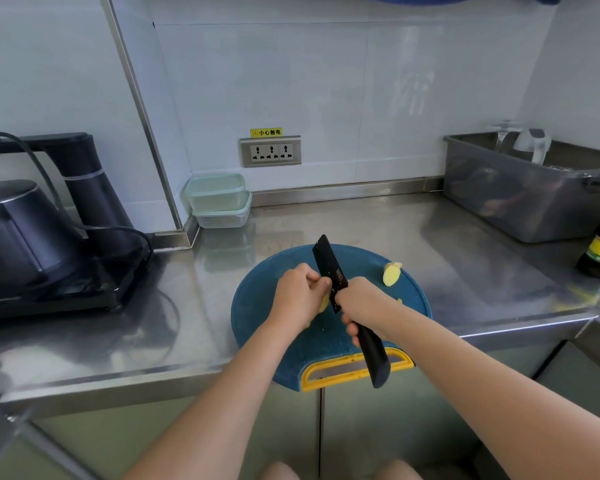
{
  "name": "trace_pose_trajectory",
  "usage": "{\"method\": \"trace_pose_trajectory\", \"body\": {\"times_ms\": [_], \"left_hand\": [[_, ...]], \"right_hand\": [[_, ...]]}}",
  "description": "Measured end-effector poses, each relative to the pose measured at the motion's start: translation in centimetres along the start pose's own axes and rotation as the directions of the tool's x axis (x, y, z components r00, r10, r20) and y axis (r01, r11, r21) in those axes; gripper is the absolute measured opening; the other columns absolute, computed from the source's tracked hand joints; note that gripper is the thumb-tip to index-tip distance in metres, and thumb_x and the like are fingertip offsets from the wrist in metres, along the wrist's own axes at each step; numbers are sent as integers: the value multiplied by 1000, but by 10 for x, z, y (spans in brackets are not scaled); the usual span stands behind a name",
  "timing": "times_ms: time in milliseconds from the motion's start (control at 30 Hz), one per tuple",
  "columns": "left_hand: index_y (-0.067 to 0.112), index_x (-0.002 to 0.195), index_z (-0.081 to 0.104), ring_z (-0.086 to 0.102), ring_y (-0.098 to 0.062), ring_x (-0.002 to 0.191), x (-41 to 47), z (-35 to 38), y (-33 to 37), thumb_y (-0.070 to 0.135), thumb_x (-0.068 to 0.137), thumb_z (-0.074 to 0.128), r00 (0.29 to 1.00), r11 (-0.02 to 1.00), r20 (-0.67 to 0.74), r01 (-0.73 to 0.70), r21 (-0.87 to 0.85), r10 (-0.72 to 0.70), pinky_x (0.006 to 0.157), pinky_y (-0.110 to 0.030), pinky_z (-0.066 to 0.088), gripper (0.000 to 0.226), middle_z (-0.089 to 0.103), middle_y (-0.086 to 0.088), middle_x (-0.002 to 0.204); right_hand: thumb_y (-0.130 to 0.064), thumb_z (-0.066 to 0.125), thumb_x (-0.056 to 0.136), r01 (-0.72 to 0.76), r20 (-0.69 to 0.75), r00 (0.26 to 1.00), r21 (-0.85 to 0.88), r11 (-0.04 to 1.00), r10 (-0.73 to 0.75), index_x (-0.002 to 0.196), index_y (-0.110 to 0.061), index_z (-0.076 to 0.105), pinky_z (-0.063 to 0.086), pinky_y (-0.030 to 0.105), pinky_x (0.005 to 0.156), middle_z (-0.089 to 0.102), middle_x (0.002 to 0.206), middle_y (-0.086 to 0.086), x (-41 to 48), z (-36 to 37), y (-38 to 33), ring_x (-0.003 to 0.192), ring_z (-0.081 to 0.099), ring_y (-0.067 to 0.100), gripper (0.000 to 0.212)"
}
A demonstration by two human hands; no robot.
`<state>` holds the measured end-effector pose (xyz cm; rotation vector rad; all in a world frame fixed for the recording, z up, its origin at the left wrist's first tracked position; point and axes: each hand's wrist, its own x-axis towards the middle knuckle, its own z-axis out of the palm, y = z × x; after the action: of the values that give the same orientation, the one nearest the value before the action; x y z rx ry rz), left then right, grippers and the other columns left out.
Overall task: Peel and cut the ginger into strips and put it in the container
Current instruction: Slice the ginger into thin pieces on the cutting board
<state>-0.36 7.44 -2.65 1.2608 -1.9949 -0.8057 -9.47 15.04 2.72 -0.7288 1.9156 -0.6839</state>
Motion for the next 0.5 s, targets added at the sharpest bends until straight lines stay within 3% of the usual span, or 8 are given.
{"method": "trace_pose_trajectory", "body": {"times_ms": [200,500], "left_hand": [[17,96,61,57,-8,86,0,1,0,31,91,60,1000,1000,-17,14,-21,-15,63,-11,37,16,63,1,95],[17,99,61,57,-10,87,-1,1,3,30,92,58,999,999,-8,45,-12,-45,69,-18,40,16,63,-1,98]], "right_hand": [[-13,34,98,-25,14,1000,-27,999,26,76,-7,44,37,27,46,44,59,7,5,0,-10,43,37,16,25],[-20,36,100,-55,29,998,-43,998,57,75,-5,47,36,29,49,43,58,7,10,1,-16,48,37,17,31]]}}
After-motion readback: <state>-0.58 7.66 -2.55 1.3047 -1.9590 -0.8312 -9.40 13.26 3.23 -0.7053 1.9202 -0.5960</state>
